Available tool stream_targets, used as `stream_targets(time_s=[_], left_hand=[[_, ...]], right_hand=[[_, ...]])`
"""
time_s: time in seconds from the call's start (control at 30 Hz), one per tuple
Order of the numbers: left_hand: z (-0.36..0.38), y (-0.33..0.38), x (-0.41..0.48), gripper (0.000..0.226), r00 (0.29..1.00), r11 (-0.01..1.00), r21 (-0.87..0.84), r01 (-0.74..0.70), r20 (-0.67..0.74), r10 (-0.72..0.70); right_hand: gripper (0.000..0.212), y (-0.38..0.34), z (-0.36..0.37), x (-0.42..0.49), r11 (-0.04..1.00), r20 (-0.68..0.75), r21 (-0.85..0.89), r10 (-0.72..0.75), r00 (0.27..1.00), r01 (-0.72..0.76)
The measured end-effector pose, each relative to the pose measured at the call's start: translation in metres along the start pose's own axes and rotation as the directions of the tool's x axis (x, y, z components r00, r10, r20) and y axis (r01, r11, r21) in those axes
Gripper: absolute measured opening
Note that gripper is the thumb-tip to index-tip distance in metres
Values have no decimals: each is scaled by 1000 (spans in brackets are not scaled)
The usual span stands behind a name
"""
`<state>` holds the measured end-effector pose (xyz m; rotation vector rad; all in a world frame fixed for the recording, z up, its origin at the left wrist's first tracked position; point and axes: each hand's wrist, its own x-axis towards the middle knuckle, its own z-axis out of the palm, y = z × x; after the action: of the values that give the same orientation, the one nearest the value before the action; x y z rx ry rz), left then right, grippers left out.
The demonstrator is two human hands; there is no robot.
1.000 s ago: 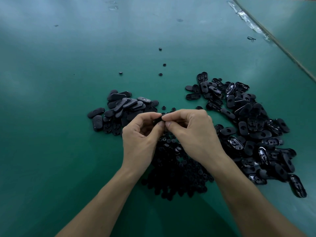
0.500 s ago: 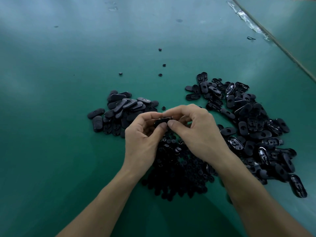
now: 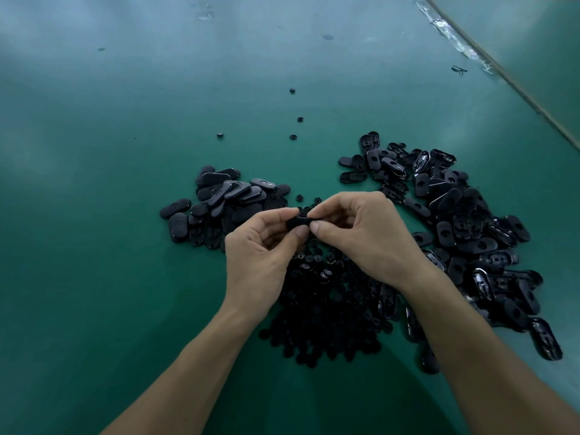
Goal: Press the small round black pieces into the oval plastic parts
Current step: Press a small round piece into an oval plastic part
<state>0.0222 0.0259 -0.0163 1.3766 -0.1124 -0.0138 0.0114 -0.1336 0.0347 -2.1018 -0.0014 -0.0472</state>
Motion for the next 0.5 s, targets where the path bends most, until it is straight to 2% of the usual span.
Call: stream_targets(time_s=[0.2, 0.5], left_hand=[[0, 1, 0, 23, 1000, 1000, -6, -6, -6, 6], [-2, -3, -1, 23, 999, 999, 34, -17, -36, 18]], right_hand=[[11, 1, 4, -1, 1000, -41, -27, -16, 999, 15], [13, -2, -3, -2, 1000, 8, 2, -4, 1000, 4]])
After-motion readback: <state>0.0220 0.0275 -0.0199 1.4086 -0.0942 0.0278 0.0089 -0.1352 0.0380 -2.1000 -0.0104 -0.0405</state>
